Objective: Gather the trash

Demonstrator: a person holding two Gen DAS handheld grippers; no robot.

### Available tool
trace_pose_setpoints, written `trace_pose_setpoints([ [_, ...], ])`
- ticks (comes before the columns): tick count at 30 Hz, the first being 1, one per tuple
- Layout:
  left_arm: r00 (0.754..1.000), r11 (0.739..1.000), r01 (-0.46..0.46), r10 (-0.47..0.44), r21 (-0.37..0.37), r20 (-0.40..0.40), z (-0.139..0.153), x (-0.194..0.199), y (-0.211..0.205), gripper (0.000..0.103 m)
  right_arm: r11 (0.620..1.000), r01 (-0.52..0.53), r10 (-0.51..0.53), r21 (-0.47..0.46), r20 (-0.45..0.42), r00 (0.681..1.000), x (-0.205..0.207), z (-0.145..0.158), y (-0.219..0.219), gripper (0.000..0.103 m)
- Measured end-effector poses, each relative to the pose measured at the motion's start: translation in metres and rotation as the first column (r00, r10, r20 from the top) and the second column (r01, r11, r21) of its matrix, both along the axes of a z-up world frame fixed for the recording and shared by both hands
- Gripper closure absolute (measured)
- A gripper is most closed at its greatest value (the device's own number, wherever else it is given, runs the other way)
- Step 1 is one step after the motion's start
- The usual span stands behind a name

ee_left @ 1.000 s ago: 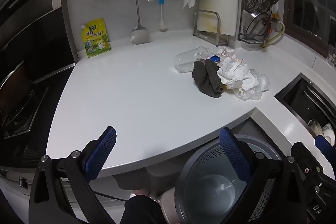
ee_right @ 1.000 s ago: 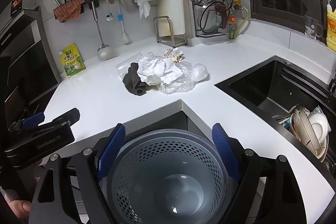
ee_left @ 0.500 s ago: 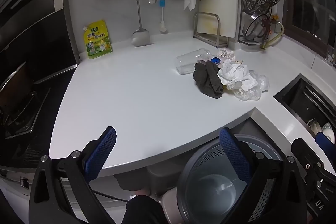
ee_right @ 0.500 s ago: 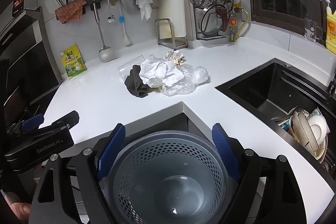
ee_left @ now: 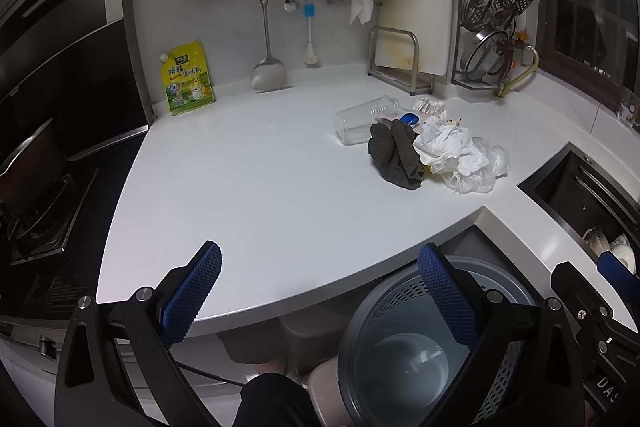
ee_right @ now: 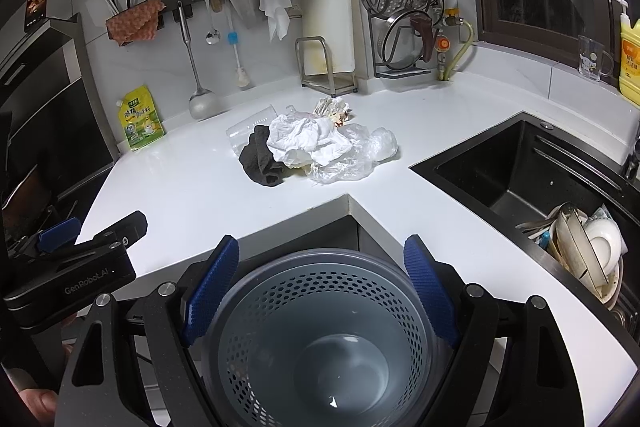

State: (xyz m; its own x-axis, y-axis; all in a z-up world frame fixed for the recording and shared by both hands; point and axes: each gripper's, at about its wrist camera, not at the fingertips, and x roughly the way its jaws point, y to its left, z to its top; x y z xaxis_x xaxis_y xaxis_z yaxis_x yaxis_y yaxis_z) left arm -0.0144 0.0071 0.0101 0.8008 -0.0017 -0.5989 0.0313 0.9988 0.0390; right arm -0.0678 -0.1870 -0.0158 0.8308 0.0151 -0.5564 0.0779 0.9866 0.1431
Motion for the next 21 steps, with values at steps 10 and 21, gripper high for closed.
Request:
trace_pose_setpoints([
  [10,1.0,1.0,0.0,0.0,-0.001,0.0,0.0006,0.0016,-0.0003,0.006,1.0,-0.002,0.002,-0.002,0.004,1.0,-0.0009,0.0006,-0.0002,0.022],
  [21,1.0,1.0,0.001,-0.001,0.0,0.003,0.0023,0.0005,-0.0012,0.006,1.0,-0.002,0.002,-0.003,0.007,1.0,-0.0023,0.0021,0.0005,0.022],
])
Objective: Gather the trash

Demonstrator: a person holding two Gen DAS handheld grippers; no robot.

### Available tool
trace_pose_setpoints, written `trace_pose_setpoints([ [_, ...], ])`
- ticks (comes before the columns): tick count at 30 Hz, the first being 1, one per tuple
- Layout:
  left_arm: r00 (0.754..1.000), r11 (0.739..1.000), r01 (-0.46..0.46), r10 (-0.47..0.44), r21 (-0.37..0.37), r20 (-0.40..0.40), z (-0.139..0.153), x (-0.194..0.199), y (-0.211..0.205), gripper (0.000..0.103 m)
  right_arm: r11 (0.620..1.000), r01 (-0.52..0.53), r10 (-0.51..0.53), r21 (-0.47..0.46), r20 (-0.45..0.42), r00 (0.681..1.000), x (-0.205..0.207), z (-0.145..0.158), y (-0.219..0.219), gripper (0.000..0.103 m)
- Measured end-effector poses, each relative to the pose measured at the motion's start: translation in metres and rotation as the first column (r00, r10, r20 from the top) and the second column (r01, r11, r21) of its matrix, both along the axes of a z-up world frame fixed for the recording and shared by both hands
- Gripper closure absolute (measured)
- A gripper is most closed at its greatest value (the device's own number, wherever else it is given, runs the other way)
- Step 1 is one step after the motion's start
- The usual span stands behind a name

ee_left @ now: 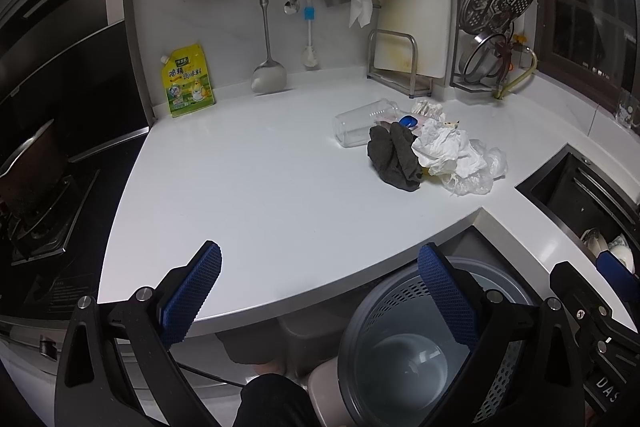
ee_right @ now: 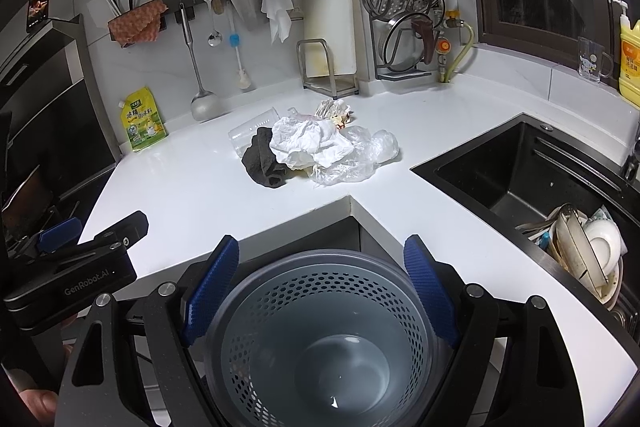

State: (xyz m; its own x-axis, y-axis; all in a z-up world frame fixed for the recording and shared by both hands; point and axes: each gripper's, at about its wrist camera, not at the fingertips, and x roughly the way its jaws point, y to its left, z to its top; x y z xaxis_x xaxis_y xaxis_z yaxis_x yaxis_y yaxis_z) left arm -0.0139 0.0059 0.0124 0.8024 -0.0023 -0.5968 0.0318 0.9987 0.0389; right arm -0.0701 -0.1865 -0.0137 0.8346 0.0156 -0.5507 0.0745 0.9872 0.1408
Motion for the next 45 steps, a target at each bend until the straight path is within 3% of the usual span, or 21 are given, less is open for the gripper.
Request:
trace_pose_setpoints([
  [45,1.0,1.0,0.002,-0.002,-0.001,0.002,-0.0025,0.0017,-0.0011,0.006,1.0,0.001,-0.001,-0.001,-0.009,1.0,0.0016,-0.0013,-0.0005,0.022],
])
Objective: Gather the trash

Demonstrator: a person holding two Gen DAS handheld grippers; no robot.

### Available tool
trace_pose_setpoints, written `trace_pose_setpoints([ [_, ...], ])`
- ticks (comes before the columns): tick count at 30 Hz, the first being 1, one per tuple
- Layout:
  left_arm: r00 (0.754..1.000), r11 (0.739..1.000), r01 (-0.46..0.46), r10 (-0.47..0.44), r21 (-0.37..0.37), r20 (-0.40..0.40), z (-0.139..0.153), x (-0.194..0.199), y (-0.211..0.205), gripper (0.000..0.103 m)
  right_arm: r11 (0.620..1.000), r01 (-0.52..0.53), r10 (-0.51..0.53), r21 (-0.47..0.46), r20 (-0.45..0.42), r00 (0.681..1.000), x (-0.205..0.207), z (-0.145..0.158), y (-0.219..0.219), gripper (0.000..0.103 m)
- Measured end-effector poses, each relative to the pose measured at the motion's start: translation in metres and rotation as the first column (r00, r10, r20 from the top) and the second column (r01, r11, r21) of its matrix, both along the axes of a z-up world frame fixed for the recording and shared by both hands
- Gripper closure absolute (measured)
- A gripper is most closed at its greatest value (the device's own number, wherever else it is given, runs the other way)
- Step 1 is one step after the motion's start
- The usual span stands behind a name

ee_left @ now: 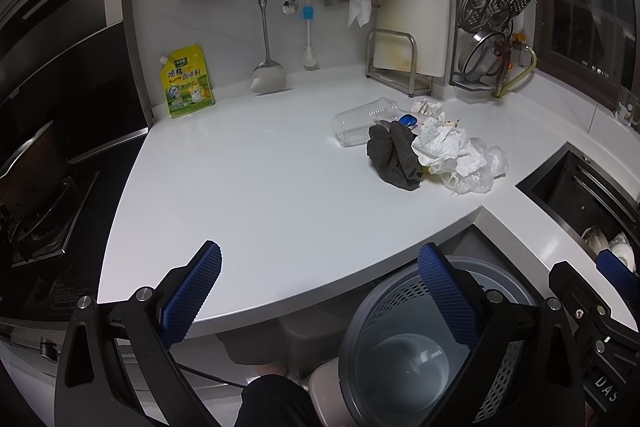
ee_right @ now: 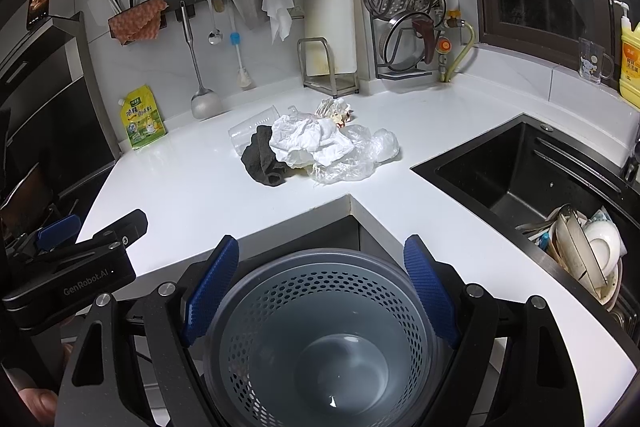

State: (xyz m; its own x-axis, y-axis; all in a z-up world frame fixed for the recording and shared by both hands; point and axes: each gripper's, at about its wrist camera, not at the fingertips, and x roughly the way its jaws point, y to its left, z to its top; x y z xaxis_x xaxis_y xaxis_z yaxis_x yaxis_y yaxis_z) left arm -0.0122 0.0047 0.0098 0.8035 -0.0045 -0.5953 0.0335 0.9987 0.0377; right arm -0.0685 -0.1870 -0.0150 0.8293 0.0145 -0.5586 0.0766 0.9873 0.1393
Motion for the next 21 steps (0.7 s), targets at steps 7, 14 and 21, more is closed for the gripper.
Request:
trace_pose_setpoints([
  [7,1.0,1.0,0.001,-0.001,-0.029,-0.005,-0.013,0.008,0.007,0.006,1.0,0.017,-0.017,0.005,-0.03,0.999,0.012,-0.019,-0.011,0.022],
  [14,1.0,0.999,0.005,-0.006,-0.036,-0.013,-0.024,0.036,0.004,0.006,0.999,0.037,-0.036,0.006,-0.064,0.997,0.037,-0.034,-0.031,0.022],
  [21,1.0,0.999,0.012,-0.013,-0.041,-0.023,-0.028,0.077,-0.006,0.006,0.999,0.034,-0.034,0.0,-0.06,0.998,0.077,-0.031,-0.049,0.022],
])
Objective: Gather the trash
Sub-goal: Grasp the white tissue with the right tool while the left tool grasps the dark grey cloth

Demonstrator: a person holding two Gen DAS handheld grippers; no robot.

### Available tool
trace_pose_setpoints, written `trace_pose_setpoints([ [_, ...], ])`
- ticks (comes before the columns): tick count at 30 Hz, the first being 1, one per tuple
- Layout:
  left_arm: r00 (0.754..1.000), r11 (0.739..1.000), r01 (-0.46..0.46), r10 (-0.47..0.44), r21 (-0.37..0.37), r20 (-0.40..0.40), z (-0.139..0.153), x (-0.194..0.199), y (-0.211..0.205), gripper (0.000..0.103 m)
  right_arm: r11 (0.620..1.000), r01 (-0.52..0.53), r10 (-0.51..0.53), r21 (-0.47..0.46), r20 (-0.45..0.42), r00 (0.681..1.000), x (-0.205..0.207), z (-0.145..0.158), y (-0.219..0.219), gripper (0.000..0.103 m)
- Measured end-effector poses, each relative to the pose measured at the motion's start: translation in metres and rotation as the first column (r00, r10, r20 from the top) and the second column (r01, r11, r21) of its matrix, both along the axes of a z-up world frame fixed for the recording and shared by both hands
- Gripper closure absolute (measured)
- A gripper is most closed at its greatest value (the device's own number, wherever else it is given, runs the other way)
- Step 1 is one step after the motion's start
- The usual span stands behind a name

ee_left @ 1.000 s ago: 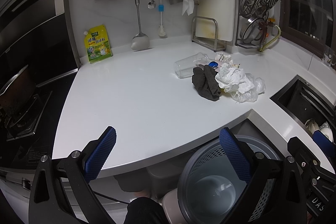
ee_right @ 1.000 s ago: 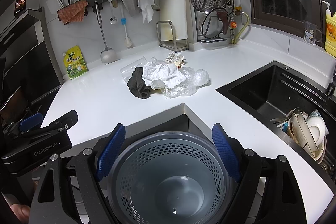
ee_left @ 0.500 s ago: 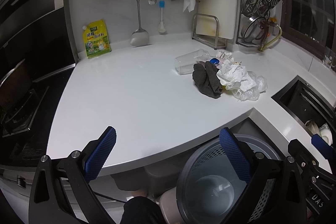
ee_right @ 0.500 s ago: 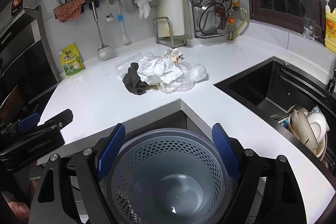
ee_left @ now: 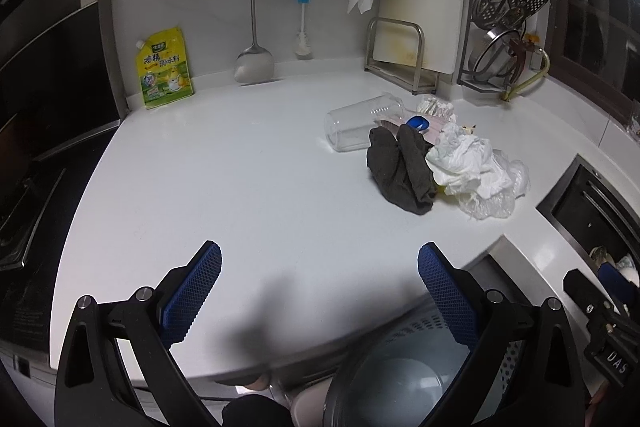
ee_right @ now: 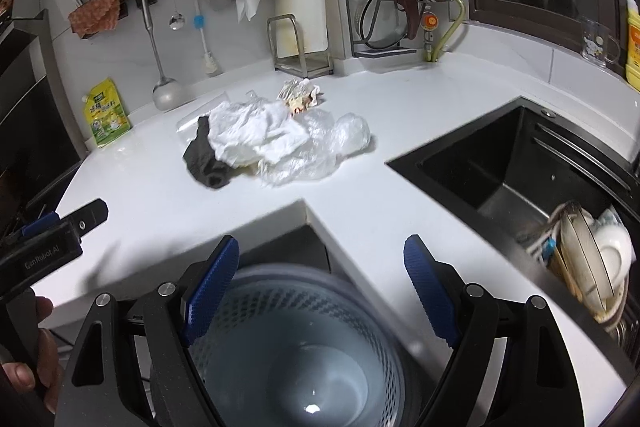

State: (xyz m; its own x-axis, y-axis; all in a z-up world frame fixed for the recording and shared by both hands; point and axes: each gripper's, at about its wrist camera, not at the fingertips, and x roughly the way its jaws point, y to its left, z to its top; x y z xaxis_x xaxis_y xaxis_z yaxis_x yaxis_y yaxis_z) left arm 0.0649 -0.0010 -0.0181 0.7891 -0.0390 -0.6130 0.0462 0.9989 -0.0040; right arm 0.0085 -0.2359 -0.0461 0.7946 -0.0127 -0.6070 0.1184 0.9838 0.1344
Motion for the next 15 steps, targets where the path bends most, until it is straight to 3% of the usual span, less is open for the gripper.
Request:
trace_pose_setpoints([
  [15,0.999,0.999,-0.032,0.032,0.028,-0.006,-0.011,0.052,0.012,0.006,0.99,-0.137,0.137,-0.034,0.015,0.99,0.103,0.008,0.036,0.022],
])
